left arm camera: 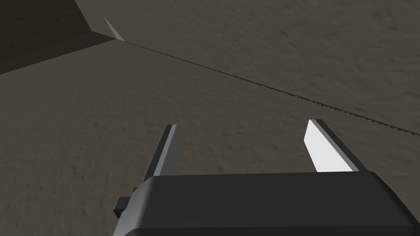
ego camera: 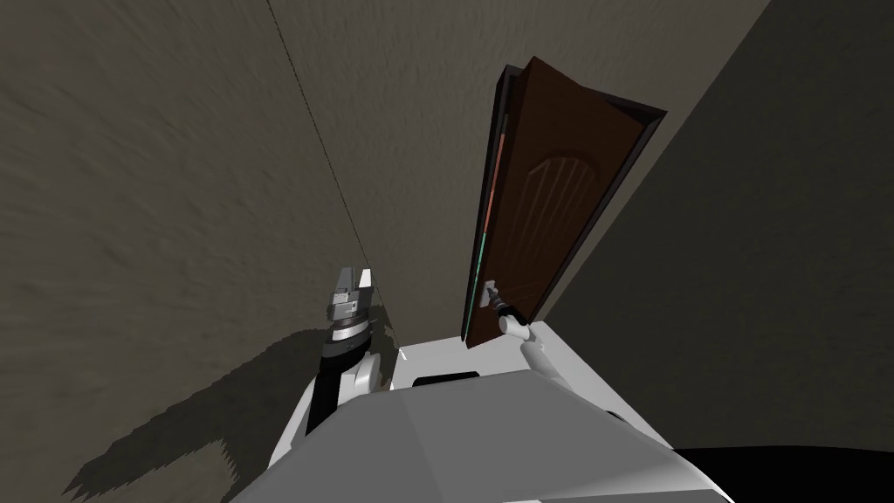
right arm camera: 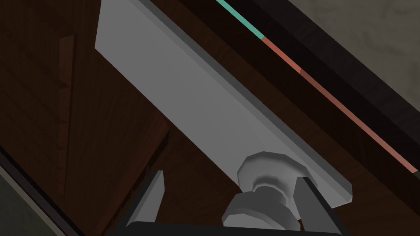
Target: Pull the door open
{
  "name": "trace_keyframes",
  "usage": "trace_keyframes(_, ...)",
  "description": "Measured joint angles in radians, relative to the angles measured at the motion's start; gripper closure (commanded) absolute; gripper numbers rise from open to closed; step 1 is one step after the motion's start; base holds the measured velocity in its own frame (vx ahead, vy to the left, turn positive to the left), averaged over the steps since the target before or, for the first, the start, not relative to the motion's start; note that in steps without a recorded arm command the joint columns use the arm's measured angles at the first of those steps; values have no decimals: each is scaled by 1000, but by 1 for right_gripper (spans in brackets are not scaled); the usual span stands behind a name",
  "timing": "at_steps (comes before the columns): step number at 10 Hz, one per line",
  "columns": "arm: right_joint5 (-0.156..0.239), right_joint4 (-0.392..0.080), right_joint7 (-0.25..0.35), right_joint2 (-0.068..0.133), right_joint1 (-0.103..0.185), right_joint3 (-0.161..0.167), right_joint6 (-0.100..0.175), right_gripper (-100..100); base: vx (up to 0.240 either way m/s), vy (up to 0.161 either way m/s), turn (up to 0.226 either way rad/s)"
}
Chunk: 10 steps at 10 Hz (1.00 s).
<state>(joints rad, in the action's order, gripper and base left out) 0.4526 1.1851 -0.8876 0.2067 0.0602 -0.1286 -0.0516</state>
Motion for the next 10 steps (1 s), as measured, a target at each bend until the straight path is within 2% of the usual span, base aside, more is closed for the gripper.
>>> trace_keyframes(1,5,-5,22,4,5,10,10,100,-33,-35,52)
trace_keyframes(3,2,-6,65,-4,7,11,19,100,-43,-44,70)
trace_keyframes(4,7,-5,92,3,8,16,18,100,-48,-28,72)
trace_keyframes(6,10,-43,148,4,34,21,36,100,-49,-40,58)
trace_keyframes(8,9,-32,185,-1,20,26,48,100,-39,-35,57)
trace_keyframes(9,8,-33,210,-4,22,25,52,100,-42,-23,49)
trace_keyframes(10,11,-40,229,1,28,28,52,100,-33,-9,54)
